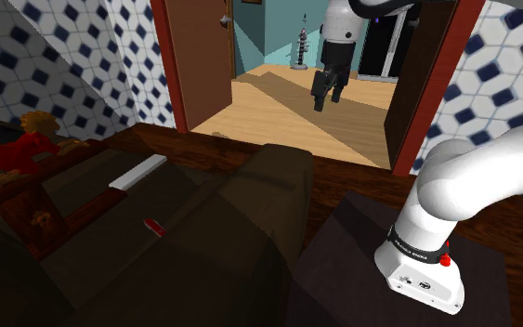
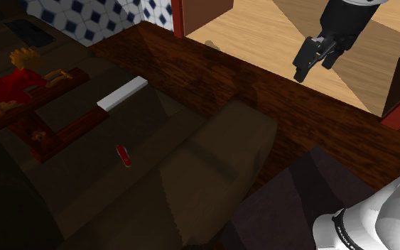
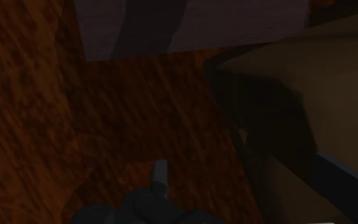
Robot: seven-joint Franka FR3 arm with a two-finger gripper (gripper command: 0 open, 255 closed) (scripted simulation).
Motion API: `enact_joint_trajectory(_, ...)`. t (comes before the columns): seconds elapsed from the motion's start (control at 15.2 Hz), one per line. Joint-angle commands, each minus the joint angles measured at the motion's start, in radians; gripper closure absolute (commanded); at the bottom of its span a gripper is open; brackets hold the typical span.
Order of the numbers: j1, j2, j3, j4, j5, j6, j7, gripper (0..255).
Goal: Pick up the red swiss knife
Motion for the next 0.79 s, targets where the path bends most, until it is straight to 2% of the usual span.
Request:
enact_joint_trajectory(0.0, 0.0, 0.0, 0.0, 0.0, 0.0, 0.0, 0.0, 0)
enact_joint_trajectory(0.73, 0.083, 0.233, 0.162, 0.004, 0.135, 0.222, 0.188, 0)
